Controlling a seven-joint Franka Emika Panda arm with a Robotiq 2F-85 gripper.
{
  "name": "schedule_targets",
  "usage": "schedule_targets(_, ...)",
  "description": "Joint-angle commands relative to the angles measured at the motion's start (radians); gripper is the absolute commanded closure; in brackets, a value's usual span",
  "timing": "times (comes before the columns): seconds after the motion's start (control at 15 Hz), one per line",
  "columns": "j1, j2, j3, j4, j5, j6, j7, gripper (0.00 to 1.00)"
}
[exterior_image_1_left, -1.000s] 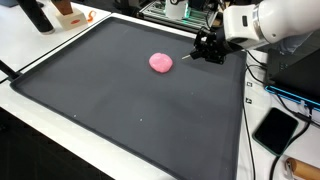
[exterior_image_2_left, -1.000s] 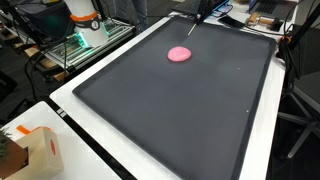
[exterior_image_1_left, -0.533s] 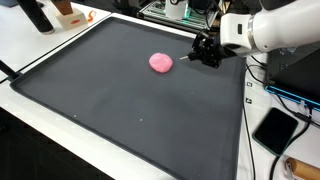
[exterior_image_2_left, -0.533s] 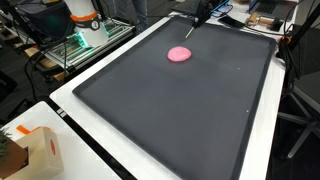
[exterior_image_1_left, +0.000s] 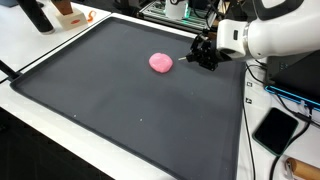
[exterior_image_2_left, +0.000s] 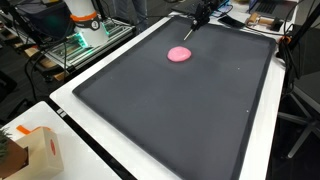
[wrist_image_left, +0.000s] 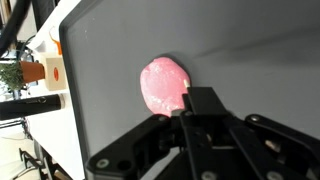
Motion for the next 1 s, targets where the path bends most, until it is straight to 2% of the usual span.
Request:
schedule_targets(0.0,-0.004,0.019,0.000,0.031,0.008,-0.021,0.002,0.97)
schedule_targets(0.47,-0.039,-0.002,0.012,0.021,0.021,0.019,-0.044,0.97)
schedule_targets(0.93,-0.109,-0.069,0.033,-0.040,0.035,0.184,-0.212,0.97)
